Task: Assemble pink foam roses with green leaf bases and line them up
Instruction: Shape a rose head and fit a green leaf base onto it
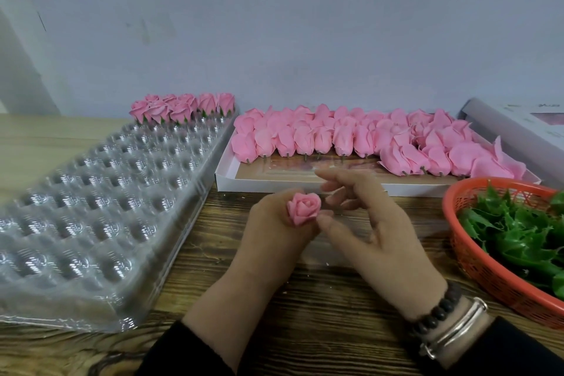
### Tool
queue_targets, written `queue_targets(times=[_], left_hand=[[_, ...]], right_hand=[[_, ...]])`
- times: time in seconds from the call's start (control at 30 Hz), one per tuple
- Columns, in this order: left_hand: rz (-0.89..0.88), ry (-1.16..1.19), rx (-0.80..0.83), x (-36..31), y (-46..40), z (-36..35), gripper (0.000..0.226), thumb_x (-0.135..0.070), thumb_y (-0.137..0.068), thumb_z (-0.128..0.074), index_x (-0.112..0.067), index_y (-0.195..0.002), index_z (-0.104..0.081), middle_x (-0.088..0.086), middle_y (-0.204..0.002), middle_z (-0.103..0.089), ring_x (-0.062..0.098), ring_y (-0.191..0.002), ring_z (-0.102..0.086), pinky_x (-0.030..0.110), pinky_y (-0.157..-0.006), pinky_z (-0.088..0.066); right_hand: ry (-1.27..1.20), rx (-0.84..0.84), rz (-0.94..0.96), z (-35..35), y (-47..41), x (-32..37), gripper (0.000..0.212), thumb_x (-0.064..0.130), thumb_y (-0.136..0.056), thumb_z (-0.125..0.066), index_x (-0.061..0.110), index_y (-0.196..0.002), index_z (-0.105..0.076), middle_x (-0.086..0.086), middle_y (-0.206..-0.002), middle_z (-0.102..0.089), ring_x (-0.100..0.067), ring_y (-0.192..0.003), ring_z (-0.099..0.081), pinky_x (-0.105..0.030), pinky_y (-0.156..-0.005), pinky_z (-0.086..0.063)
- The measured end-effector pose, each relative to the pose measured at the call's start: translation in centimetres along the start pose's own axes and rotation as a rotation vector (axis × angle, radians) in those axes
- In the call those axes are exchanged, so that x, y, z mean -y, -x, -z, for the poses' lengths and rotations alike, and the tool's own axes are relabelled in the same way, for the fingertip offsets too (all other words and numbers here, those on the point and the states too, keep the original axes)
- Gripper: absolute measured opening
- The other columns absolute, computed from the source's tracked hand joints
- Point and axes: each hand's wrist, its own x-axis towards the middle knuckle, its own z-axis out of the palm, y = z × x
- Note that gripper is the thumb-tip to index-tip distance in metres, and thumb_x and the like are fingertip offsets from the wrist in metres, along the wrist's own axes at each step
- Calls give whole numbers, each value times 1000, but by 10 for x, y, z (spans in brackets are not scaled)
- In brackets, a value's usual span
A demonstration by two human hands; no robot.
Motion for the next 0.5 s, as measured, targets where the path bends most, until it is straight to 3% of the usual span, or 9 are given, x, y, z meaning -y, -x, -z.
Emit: queue_targets(times=[0.1,0.23,0.3,0.4,0.5], left_hand=[[-13,-117,54,0,2,-2,22,-2,-74,-71,-21,-84,-69,-4,-75,-70,8,-70,-63,26,-64,-51],[-47,-250,70,-5,4,-1,49,-8,-72,-71,-23,-117,-58,-13,-96,-67,2,-92,-62,20,-82,-50],[-24,-248,91,-8,4,-3,71,-12,-69,-69,-24,-134,-43,-16,-91,-64,2,-89,-61,22,-84,-48],[16,-174,132,-10,5,-3,90,-12,-65,-74,-42,-136,-28,-13,-81,-57,0,-72,-57,16,-74,-48],[95,-135,143,-8,4,-1,82,-13,-63,-81,-47,-121,-34,-11,-95,-57,0,-84,-57,7,-71,-44]], right_hand=[[115,99,54,2,-2,0,44,23,-74,-68,36,-115,-56,13,-105,-55,3,-97,-53,-7,-86,-37],[102,142,40,2,-1,1,28,21,-75,-67,32,-101,-65,17,-99,-57,1,-98,-54,-11,-85,-41],[77,111,3,2,-2,2,14,21,-76,-68,26,-89,-68,13,-90,-60,-5,-89,-56,-14,-79,-43],[-26,50,-72,3,-2,0,18,7,-77,-71,25,-78,-68,6,-80,-61,-8,-80,-57,-22,-74,-46],[-113,-15,-125,8,-5,-1,22,0,-76,-66,22,-76,-66,-2,-75,-63,-11,-72,-58,-31,-70,-49]])
